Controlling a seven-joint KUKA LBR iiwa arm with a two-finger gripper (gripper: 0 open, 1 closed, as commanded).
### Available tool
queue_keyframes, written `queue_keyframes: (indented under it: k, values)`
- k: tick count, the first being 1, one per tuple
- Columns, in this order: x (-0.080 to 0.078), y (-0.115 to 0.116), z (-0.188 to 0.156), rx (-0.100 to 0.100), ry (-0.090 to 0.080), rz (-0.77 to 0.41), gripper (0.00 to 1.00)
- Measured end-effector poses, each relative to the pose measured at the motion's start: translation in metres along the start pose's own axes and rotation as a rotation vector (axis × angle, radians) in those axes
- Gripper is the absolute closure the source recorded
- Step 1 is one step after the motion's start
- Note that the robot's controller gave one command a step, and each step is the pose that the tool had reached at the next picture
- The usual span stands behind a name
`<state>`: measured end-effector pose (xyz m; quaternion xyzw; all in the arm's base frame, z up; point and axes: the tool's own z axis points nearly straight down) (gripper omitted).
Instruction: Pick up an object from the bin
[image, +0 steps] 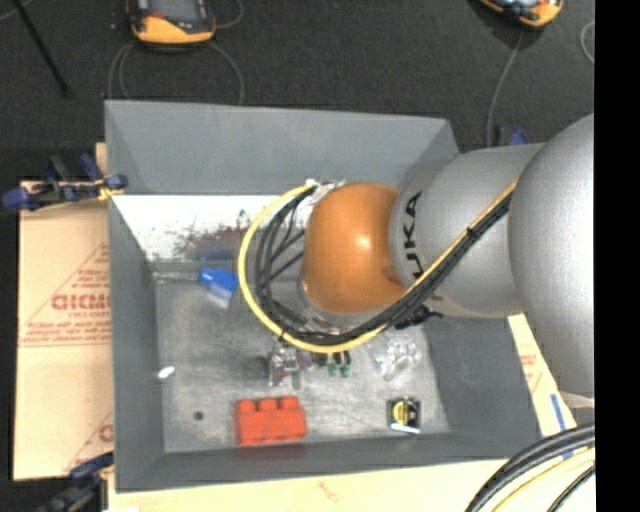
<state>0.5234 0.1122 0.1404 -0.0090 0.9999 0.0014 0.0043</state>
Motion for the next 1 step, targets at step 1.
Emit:
queue_keyframes:
  k: [1]
  values:
    - [-0.0036,-0.0072,-0.0815,0.001,-0.003,0.017,1.0]
